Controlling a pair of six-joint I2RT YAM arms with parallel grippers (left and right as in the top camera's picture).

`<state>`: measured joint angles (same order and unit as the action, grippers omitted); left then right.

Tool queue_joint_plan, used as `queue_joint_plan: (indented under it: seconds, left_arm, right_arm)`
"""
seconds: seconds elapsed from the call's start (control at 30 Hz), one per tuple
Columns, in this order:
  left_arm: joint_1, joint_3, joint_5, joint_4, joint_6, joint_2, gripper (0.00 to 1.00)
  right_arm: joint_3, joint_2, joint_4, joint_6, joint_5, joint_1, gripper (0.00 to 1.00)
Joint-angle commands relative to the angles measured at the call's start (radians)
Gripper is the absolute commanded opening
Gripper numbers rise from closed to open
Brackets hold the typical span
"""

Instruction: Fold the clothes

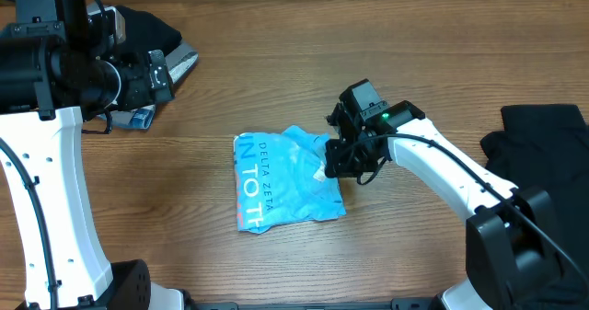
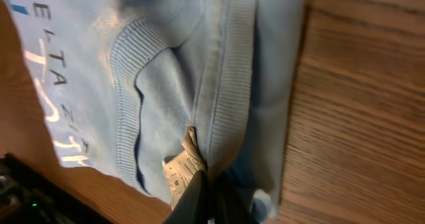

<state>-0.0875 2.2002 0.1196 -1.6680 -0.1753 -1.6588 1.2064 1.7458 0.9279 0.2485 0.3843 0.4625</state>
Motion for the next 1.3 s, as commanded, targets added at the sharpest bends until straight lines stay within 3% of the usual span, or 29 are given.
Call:
queue_joint_plan:
  seconds: [0.0, 0.17, 0.3, 0.4, 0.43, 0.5, 0.67, 0.77, 0.87, 1.07, 1.1, 1.2, 1.27]
  left_arm:
    - [-0.004, 0.018, 0.005, 0.006, 0.022, -0.022, 1.0]
    - [-0.003, 0.016, 0.005, 0.002, 0.023, -0.036, 1.0]
    - [-0.004, 0.006, 0.005, -0.002, 0.023, -0.037, 1.0]
    - [-0.004, 0.006, 0.004, -0.003, 0.023, -0.037, 1.0]
    - [-0.004, 0.006, 0.005, -0.003, 0.023, -0.037, 1.0]
    - [-0.004, 0.006, 0.005, -0.003, 0.022, -0.037, 1.0]
    - [-0.003, 0.006, 0.012, -0.004, 0.022, -0.037, 1.0]
    - [-0.004, 0.006, 0.012, -0.011, 0.023, -0.037, 1.0]
    - [-0.003, 0.006, 0.012, -0.014, 0.023, -0.037, 1.0]
    - [-0.003, 0.006, 0.012, -0.011, 0.022, -0.037, 1.0]
    - [-0.003, 0.006, 0.013, -0.012, 0.022, -0.037, 1.0]
    - [-0.003, 0.006, 0.012, -0.019, 0.023, -0.037, 1.0]
    - [-0.003, 0.006, 0.012, -0.021, 0.023, -0.037, 1.0]
  right_arm:
    - [-0.015, -0.011, 0.005, -0.01, -0.04, -0.006, 0.1]
    - [-0.034, -0.01, 0.006, -0.01, -0.056, -0.006, 0.28]
    - [-0.034, -0.01, -0.006, -0.005, -0.075, -0.028, 0.22]
    - [-0.034, -0.01, -0.074, -0.048, -0.005, -0.039, 0.24]
    - [-0.034, -0.01, -0.109, -0.061, 0.017, -0.039, 0.35]
    - [-0.034, -0.01, -0.18, -0.07, 0.028, -0.039, 0.45]
    - [-0.034, 0.021, -0.329, -0.037, 0.069, -0.035, 0.47]
    - [-0.034, 0.084, -0.349, 0.028, 0.068, -0.03, 0.41]
    - [-0.034, 0.135, -0.36, 0.068, 0.071, -0.03, 0.43]
    - [-0.034, 0.187, -0.487, 0.116, 0.224, -0.025, 0.57]
    - [-0.034, 0.188, -0.508, 0.132, 0.224, -0.024, 0.54]
    - [-0.034, 0.188, -0.546, 0.149, 0.229, -0.024, 0.19]
    - [-0.032, 0.183, -0.537, 0.148, 0.231, -0.028, 0.08]
